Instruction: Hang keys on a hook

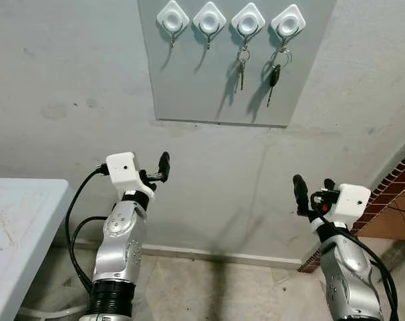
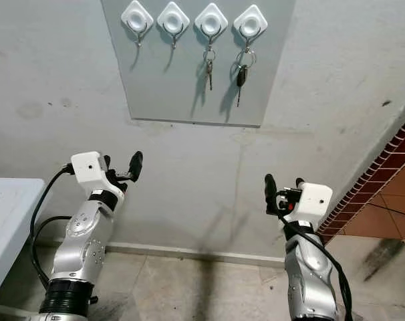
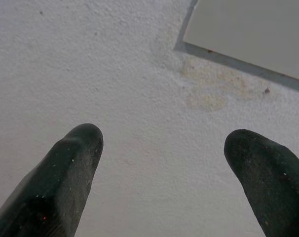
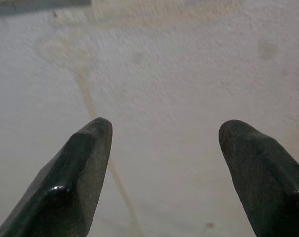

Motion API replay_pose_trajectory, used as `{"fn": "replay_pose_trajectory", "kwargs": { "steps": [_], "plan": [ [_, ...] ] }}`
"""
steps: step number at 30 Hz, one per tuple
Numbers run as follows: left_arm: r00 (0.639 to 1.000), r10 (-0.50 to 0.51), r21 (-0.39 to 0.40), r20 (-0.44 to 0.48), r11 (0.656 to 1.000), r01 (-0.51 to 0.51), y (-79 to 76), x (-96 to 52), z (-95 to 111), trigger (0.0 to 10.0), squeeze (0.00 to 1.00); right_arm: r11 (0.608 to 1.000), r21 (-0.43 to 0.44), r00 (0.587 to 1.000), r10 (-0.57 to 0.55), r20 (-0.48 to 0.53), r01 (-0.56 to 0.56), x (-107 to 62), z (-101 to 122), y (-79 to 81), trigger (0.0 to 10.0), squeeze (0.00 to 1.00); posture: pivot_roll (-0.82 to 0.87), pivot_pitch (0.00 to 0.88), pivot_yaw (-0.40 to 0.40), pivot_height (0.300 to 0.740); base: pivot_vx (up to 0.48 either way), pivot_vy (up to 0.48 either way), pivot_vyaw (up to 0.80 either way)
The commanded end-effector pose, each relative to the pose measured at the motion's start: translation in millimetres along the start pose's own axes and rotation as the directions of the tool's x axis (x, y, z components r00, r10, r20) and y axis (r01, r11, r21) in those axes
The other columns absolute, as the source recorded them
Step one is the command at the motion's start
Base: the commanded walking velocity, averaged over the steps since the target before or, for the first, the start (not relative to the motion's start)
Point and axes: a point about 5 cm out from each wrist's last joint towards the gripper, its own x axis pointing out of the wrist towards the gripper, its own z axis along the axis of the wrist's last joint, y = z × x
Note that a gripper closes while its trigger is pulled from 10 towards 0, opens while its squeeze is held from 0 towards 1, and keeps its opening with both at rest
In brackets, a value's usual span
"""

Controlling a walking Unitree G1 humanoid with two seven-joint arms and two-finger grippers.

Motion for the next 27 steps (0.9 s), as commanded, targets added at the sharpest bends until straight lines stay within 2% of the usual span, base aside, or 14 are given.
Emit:
{"fn": "replay_pose_trajectory", "kwargs": {
  "steps": [1, 3, 6, 7, 11, 27],
  "plan": [
    [1.000, -0.010, -0.008, 0.017, 1.000, 0.010, 0.1, 0.2, 2.4, 10.0, 0.00, 0.998, -0.054, 0.999, -0.007, 0.034, 0.009, -0.1, 8.5, 0.1, 10.0, 0.00, -0.10, 0.000, 0.015, 0.740, 0.000, 0.000, 0.00],
    [1.000, -0.016, -0.005, 0.027, 1.000, 0.017, -0.2, -0.9, 1.8, 10.0, 0.00, 0.997, -0.070, 0.999, -0.005, 0.038, 0.008, -1.8, 9.1, 1.4, 10.0, 0.00, -0.10, 0.000, 0.013, 0.740, 0.000, 0.000, 0.22],
    [1.000, -0.016, 0.021, 0.020, 1.000, 0.015, 1.0, -4.0, -4.6, 10.0, 0.00, 0.996, -0.084, 0.999, 0.002, 0.042, 0.002, -5.8, 8.2, 4.7, 10.0, 0.00, -0.10, 0.000, 0.012, 0.740, 0.000, 0.000, 0.80],
    [1.000, -0.006, 0.020, 0.022, 1.000, 0.005, 1.9, -4.6, -6.0, 10.0, 0.00, 0.994, -0.113, 0.999, 0.007, 0.039, -0.003, -7.4, 7.2, 5.3, 10.0, 0.00, -0.10, 0.000, 0.012, 0.740, 0.000, 0.000, 0.80],
    [0.999, -0.007, 0.032, 0.035, 0.999, 0.006, 0.7, -5.1, -4.7, 10.0, 0.00, 0.989, -0.148, 0.999, 0.025, 0.030, -0.020, -10.0, 5.6, 6.2, 10.0, 0.00, -0.10, 0.000, 0.011, 0.740, 0.000, 0.000, 0.80],
    [0.999, -0.011, 0.051, 0.040, 0.999, 0.009, -0.6, -5.2, -5.9, 10.0, 0.00, 0.985, -0.161, 0.998, 0.063, 0.019, -0.059, -10.2, 6.7, 8.4, 10.0, 0.00, -0.10, 0.000, 0.002, 0.740, 0.000, 0.000, 0.80]
  ]
}}
